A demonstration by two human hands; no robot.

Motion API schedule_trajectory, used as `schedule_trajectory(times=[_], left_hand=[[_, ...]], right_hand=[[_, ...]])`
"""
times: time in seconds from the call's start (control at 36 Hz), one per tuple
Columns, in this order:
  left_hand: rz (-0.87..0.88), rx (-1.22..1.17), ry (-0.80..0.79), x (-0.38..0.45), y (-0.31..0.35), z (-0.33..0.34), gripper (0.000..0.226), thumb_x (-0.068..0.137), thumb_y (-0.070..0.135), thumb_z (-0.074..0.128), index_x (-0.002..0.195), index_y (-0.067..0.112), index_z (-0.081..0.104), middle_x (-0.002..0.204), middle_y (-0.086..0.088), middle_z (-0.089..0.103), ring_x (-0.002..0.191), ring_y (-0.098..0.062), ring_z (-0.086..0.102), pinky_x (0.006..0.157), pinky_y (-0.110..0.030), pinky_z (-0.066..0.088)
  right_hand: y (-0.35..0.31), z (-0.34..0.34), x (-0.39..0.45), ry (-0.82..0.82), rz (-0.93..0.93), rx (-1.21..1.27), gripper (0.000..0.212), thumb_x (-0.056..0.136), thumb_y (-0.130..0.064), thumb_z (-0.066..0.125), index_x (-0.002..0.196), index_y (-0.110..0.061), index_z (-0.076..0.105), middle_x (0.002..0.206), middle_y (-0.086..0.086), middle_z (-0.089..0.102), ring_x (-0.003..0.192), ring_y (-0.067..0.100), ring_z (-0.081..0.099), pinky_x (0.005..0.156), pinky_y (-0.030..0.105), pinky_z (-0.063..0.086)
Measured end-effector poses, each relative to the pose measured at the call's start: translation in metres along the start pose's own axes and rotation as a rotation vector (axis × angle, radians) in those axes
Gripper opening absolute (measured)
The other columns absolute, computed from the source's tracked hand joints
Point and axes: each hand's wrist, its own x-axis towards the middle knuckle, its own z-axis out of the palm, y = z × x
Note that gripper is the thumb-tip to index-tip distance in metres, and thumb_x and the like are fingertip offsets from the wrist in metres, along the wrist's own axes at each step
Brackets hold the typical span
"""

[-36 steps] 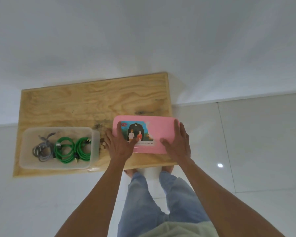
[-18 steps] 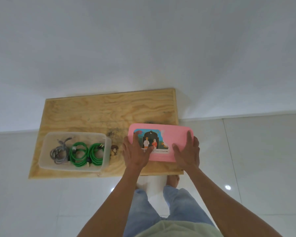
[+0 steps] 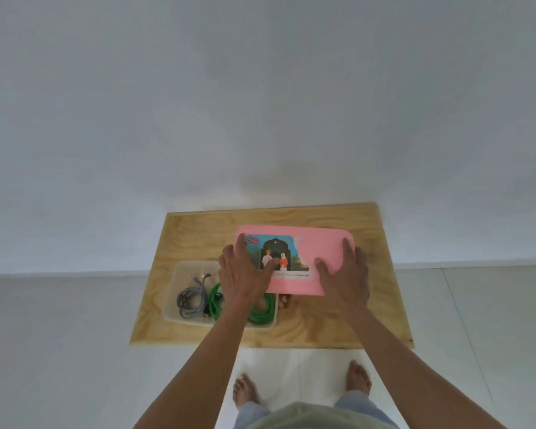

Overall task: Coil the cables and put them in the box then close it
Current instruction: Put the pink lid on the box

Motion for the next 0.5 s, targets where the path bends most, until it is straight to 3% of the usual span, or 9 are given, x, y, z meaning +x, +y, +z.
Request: schedule_trajectory(times=[0.19,0.42,0.5], left_hand=[[-0.041,-0.032,0.031,0.03,-0.102,-0.068,0.103,0.069,0.067,0.074,0.149,0.024,0.026,0.143,-0.01,0.038,0.13,-0.034,0.04,0.102,-0.053,0.042],[-0.076,-0.065,-0.164,0.028,-0.173,-0.076,0.119,0.062,0.08,0.069,0.152,0.024,0.017,0.147,-0.012,0.034,0.134,-0.035,0.038,0.104,-0.053,0.045],[-0.075,-0.081,-0.222,0.02,-0.181,-0.067,0.119,0.067,0.073,0.073,0.155,0.02,0.014,0.149,-0.013,0.031,0.135,-0.036,0.036,0.106,-0.051,0.042]], right_hand=[[-0.077,0.082,-0.06,-0.033,-0.076,-0.024,0.083,0.09,-0.052,0.058,0.155,-0.026,0.014,0.159,0.006,0.017,0.141,0.033,0.029,0.103,0.047,0.043],[-0.095,0.131,-0.107,-0.056,0.001,-0.152,0.084,0.091,-0.053,0.055,0.156,-0.029,0.009,0.163,0.009,0.005,0.149,0.036,0.013,0.115,0.051,0.029],[-0.089,0.135,-0.111,-0.058,0.036,-0.167,0.084,0.09,-0.052,0.056,0.156,-0.03,0.01,0.163,0.011,0.004,0.147,0.036,0.017,0.115,0.05,0.028]])
